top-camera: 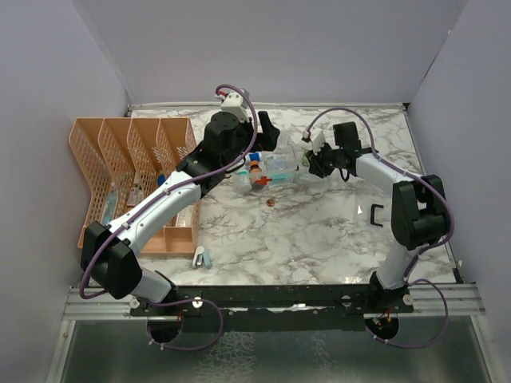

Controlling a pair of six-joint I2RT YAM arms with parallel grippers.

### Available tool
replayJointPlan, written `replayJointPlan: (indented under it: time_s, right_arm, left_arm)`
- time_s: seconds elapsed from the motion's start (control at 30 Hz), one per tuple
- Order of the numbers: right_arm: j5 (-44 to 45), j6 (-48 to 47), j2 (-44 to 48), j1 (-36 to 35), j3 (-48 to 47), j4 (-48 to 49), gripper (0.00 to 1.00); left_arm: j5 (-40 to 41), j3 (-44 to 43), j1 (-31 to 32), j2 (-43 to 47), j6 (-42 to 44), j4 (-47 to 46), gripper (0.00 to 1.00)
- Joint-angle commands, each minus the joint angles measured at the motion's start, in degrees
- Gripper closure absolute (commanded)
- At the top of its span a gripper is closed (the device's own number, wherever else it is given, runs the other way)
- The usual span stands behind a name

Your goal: Organize the medicine kit

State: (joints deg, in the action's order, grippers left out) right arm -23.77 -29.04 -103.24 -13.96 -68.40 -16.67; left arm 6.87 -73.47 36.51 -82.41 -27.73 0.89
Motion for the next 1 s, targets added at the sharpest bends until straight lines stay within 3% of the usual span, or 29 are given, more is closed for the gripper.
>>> replayJointPlan:
  time_s: [0.0, 0.27, 0.43, 0.77, 0.97]
  right_arm:
    - [-2.45, -2.17, 3.35, -0.41, 1.88, -1.37, 0.75]
    - [-3.93, -3.86, 0.93, -0.44, 1.6, -4.1, 0.81]
    - [-3.32, -3.77, -1.15, -0.46, 0.28, -5.3, 0.8]
    - [4.41, -0.28, -3.26, -0.44, -1.8, -1.51, 0.85]
    - [7.69, 1.74, -3.62, -0.46, -2.8, 0.24, 0.79]
  left_arm:
    - [-1.13, 0.62, 0.33, 1.49, -0.12, -1.76, 0.02]
    - [-1.5, 1.38, 0.4, 2.11, -0.31, -1.85, 0.02]
    - [-1.23, 1.66, 0.34, 2.49, -0.14, -1.67, 0.02]
    - [-0.94, 1.85, 0.41, 2.86, 0.91, -1.85, 0.02]
    - [-0.4, 1.94, 0.4, 3.04, 1.43, -1.81, 0.02]
